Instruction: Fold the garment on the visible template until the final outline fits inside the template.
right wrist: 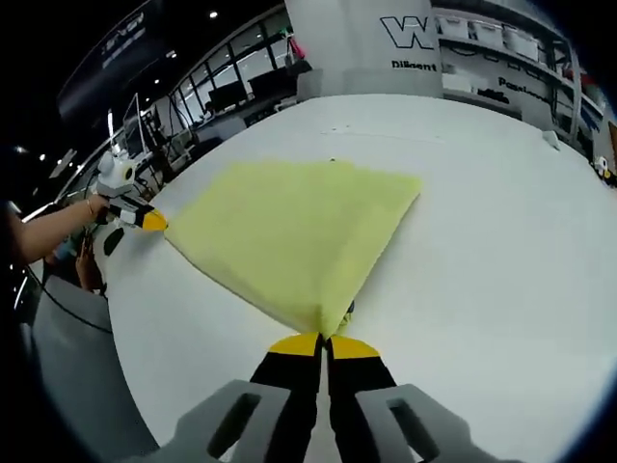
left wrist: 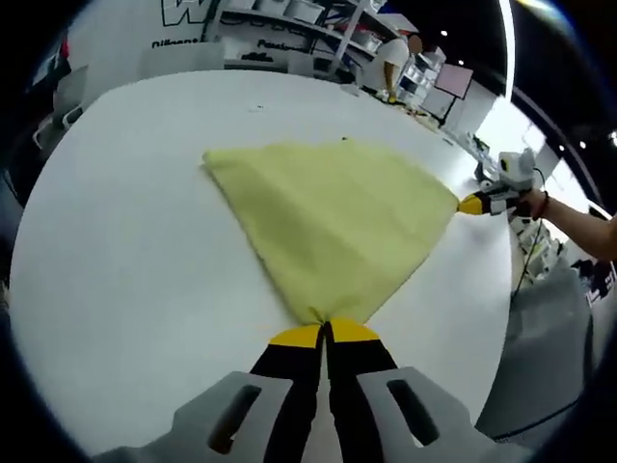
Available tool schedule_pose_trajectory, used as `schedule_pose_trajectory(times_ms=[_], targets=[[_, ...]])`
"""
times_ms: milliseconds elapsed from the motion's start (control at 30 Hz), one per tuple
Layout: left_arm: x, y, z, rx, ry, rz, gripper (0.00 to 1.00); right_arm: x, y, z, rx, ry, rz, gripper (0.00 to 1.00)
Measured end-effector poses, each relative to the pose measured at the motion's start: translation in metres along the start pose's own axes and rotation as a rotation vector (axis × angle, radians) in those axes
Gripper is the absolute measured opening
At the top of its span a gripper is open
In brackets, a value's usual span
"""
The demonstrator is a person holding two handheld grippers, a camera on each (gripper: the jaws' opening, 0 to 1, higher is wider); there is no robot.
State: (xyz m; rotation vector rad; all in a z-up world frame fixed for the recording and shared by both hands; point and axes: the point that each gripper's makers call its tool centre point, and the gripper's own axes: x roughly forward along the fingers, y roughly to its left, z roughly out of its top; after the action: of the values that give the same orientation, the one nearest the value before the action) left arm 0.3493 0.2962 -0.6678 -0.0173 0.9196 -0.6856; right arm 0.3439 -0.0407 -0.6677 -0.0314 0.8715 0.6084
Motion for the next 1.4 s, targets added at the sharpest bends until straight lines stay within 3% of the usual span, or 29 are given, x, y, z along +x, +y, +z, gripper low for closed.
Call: schedule_pose_trajectory(times_ms=[167, 833, 1233, 1400], targets=[[-0.004, 0.000, -0.005, 0.037, 0.016, 0.015, 0.04, -0.002, 0.003, -0.006, -0.011, 0.021, 0.003, 0.00], [-0.017, -0.009, -0.023, 0.061, 0.035, 0.060, 0.04, -0.013, 0.017, -0.027, -0.012, 0.042, 0.016, 0.00], [-0.023, -0.015, -0.035, 0.026, 0.014, 0.070, 0.04, -0.019, 0.022, -0.040, -0.020, 0.050, 0.013, 0.00], [-0.026, -0.009, -0.044, 0.069, 0.038, 0.119, 0.05, -0.016, 0.023, -0.040, -0.051, 0.048, -0.018, 0.00]])
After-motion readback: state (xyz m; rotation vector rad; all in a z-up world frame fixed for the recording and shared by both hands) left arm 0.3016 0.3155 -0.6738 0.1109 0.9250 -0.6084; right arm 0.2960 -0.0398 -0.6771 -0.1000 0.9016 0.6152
